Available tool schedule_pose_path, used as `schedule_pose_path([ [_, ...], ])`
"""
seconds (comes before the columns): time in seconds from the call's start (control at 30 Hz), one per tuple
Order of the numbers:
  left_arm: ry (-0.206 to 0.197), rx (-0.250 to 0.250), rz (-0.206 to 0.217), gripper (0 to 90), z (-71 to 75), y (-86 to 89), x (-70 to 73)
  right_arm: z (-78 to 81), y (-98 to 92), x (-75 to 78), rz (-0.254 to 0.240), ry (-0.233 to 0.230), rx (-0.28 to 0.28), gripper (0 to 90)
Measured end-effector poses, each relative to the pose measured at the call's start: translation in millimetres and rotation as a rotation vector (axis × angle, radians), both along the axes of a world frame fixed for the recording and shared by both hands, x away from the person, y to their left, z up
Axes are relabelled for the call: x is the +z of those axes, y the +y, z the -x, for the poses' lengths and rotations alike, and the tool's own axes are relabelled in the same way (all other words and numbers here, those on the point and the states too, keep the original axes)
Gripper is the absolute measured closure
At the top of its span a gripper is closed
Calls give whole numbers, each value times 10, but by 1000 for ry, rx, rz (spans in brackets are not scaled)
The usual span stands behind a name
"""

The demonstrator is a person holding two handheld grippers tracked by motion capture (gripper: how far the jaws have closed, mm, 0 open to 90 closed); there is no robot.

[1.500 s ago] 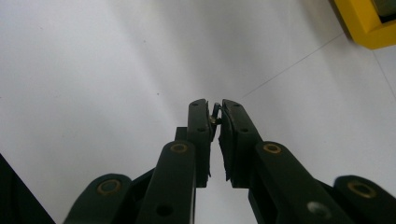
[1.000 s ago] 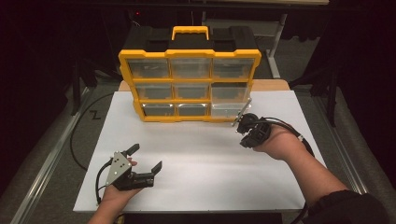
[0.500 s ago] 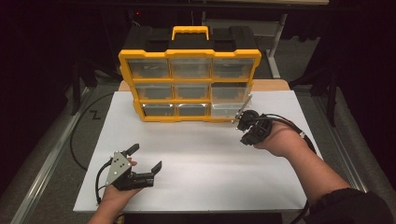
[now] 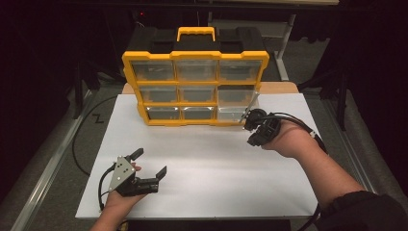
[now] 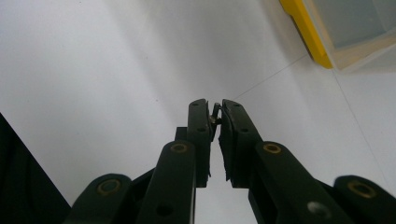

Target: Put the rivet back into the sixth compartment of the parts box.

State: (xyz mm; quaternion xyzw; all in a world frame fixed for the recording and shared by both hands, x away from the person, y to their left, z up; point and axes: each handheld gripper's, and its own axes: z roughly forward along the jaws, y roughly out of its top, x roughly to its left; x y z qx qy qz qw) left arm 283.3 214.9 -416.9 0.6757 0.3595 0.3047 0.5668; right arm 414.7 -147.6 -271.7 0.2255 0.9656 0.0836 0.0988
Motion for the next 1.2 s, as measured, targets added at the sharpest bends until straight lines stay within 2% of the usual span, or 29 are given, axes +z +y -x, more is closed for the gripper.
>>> schedule_pose_path([
  [0.53,-1,1,4,23,0,7,2,-31,39,146,-1,-7,5,848],
  [1.2,-11,7,9,3,9,23,8,-133,114,372,-12,-39,13,848],
])
